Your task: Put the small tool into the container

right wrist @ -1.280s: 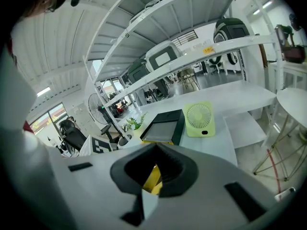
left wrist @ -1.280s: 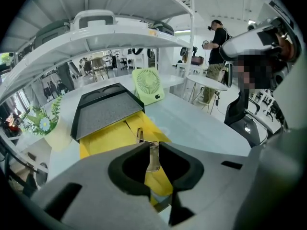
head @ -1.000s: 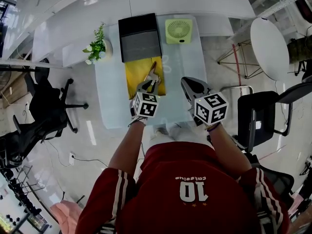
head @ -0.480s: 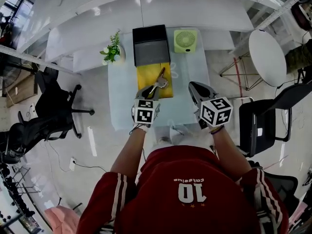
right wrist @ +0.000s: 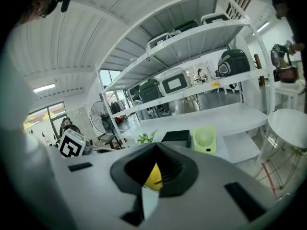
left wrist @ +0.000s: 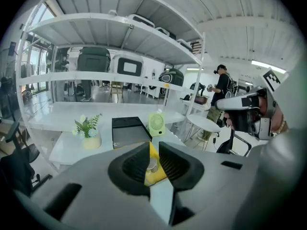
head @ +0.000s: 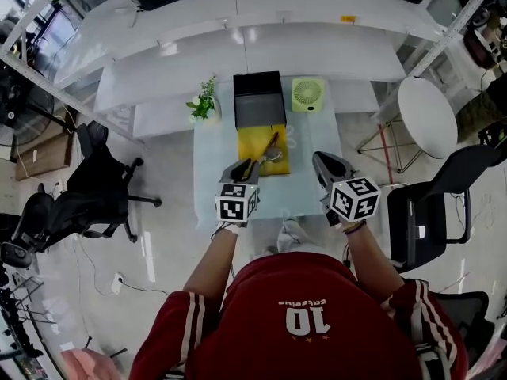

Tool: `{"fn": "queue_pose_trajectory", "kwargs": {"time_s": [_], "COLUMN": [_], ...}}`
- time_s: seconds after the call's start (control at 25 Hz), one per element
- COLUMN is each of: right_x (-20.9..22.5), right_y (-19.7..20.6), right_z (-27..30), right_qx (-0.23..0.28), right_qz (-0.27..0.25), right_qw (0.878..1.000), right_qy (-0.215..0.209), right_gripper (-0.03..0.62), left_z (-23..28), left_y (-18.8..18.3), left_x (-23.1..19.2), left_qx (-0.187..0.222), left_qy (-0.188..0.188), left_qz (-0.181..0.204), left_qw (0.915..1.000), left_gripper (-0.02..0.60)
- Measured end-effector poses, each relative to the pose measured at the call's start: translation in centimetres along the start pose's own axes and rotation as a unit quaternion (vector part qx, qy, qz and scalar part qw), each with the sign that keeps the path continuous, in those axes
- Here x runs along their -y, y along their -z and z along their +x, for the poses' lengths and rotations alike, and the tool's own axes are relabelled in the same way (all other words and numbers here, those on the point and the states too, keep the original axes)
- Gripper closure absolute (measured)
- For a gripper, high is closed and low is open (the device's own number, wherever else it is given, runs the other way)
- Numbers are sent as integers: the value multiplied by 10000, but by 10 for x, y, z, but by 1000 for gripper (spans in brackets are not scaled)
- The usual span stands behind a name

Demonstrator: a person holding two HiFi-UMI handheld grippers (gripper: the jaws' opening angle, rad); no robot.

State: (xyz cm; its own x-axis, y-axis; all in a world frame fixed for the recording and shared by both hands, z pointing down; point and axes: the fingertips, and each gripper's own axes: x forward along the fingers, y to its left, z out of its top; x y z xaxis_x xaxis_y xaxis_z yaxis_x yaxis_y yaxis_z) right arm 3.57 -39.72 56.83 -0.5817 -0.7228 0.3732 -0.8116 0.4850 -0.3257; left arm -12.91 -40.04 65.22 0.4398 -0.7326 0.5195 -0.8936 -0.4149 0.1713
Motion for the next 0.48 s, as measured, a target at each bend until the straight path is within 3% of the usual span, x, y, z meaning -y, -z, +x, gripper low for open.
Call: {"fn": "queue_pose_trajectory", "kwargs": {"time_s": [0.2, 0.48], "right_x": [-25, -56], "right_y": [-8, -24], "right_z": [-20, -47], "right_qx": [96, 290], "right_qz": [-178, -394], "right_qw": [9998, 9987], "right_qy": [-22, -115], "right_gripper": [588, 588], "left_z": [-33, -82], "left_y": [-20, -46], "left_x": [5, 20], "left_qx": [351, 803], "left_qy": [100, 244], "left_qz": [-140, -59], "left_qw": [9992, 9965], "left_gripper": [515, 515]}}
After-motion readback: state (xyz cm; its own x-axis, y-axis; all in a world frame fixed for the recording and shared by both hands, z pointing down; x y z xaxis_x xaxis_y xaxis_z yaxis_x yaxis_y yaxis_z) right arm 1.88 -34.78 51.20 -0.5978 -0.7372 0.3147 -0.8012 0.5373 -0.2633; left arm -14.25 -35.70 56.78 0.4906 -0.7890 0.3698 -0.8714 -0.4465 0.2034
